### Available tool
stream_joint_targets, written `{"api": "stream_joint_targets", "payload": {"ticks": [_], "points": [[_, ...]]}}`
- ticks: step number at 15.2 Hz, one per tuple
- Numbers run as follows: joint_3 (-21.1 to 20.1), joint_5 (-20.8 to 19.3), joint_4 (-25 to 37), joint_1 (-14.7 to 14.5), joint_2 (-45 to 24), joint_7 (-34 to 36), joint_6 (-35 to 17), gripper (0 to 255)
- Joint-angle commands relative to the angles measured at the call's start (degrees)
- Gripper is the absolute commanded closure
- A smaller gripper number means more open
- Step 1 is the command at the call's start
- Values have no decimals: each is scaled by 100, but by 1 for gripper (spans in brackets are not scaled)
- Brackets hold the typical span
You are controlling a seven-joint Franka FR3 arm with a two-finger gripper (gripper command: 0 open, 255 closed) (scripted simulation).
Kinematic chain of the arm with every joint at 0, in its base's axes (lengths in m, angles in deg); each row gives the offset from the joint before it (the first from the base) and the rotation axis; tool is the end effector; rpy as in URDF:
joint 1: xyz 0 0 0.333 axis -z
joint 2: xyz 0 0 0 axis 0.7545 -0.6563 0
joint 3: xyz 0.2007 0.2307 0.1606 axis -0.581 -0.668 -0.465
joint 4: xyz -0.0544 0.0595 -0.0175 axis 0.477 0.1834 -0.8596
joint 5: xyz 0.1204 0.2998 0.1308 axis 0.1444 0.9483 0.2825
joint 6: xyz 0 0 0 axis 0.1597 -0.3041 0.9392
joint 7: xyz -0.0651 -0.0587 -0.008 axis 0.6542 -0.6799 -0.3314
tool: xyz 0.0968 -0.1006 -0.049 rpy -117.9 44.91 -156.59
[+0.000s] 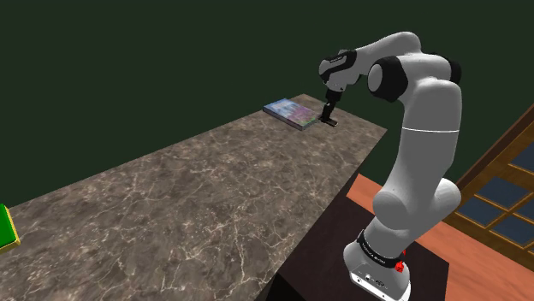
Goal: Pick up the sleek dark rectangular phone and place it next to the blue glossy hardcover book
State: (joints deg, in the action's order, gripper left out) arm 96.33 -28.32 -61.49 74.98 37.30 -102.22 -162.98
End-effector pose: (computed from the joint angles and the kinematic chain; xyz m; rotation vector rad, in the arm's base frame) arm 0.4679 -0.4245 0.3805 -3.0731 -0.2804 0.0504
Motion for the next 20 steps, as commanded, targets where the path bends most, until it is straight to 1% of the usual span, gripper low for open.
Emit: {"api": "stream_joint_targets", "payload": {"ticks": [1,5,13,14,19,20], "points": [[-12,25,-86,3,-54,-18,-141,255],[-37,76,-210,15,-171,-51,-374,255],[-37,76,-210,15,-171,-51,-374,255],[-37,76,-211,15,-171,-51,-374,0],[-37,76,-211,15,-170,-51,-374,0],[-21,45,-106,12,-106,-31,-210,0]]}}
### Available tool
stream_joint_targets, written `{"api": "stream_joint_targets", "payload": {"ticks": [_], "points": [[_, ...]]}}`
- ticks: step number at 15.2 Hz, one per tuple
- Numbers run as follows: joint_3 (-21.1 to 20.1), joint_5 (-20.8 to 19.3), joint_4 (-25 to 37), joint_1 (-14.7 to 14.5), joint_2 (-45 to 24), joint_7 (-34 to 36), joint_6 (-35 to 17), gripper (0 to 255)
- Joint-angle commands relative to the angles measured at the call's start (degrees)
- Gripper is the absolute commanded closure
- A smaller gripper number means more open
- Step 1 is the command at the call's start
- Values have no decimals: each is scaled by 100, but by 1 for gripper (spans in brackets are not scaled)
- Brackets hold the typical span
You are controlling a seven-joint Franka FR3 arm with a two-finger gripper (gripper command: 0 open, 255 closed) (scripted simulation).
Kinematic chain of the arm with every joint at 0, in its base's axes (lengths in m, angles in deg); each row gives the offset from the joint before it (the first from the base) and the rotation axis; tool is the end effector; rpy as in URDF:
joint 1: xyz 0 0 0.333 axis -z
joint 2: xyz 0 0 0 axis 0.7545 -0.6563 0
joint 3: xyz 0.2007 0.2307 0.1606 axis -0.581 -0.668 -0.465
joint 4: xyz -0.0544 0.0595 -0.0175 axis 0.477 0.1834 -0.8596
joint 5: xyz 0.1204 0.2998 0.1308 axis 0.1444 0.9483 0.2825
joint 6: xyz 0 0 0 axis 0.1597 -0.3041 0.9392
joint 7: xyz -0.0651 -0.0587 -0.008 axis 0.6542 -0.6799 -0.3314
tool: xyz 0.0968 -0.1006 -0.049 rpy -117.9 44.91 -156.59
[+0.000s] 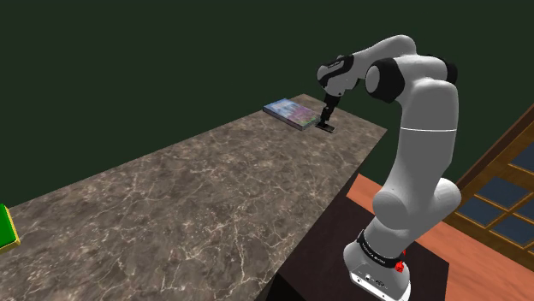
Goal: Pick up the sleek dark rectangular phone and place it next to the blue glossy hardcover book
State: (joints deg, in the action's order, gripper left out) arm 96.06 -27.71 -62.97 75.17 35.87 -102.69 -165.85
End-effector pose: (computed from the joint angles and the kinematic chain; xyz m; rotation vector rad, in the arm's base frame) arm 0.4693 -0.4265 0.3582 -3.0739 -0.2804 0.0498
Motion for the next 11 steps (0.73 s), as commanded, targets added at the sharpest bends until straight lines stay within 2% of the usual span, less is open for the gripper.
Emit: {"api": "stream_joint_targets", "payload": {"ticks": [1,3,11], "points": [[21,-43,156,-8,94,35,244,0],[43,-87,382,-4,180,65,550,0],[43,-87,382,-4,180,65,550,0]]}}
